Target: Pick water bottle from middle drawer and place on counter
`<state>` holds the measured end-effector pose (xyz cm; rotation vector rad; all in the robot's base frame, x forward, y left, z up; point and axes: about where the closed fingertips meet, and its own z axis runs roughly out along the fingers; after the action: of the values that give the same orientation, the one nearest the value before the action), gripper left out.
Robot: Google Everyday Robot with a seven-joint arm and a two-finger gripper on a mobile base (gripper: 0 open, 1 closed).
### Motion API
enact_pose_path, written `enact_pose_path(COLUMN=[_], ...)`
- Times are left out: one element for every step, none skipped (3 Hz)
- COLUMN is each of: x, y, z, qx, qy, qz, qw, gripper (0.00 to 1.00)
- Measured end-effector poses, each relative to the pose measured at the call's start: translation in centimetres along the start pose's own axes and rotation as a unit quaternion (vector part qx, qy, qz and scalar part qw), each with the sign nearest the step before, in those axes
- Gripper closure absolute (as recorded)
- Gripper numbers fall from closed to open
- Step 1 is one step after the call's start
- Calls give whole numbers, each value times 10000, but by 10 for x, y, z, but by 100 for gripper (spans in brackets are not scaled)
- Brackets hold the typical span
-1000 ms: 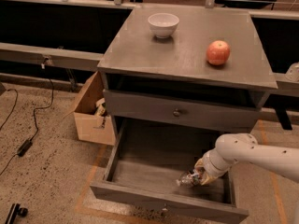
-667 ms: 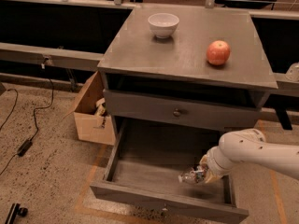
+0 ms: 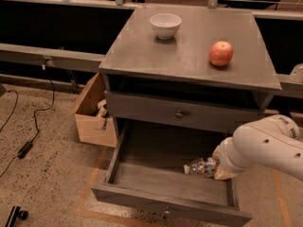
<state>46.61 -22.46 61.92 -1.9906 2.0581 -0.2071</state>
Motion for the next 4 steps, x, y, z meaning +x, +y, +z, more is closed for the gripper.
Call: enact_pose_path(x=[-15, -16, -15, -10], y=[-35, -69, -109, -153], z=[-93, -177, -244, -278], qx=[720, 1307, 1783, 2232], qy=[167, 253, 230, 3], qz=[-308, -530, -759, -855], qw=[9968, 9897, 9808, 9710], gripper=[100, 100, 100, 100])
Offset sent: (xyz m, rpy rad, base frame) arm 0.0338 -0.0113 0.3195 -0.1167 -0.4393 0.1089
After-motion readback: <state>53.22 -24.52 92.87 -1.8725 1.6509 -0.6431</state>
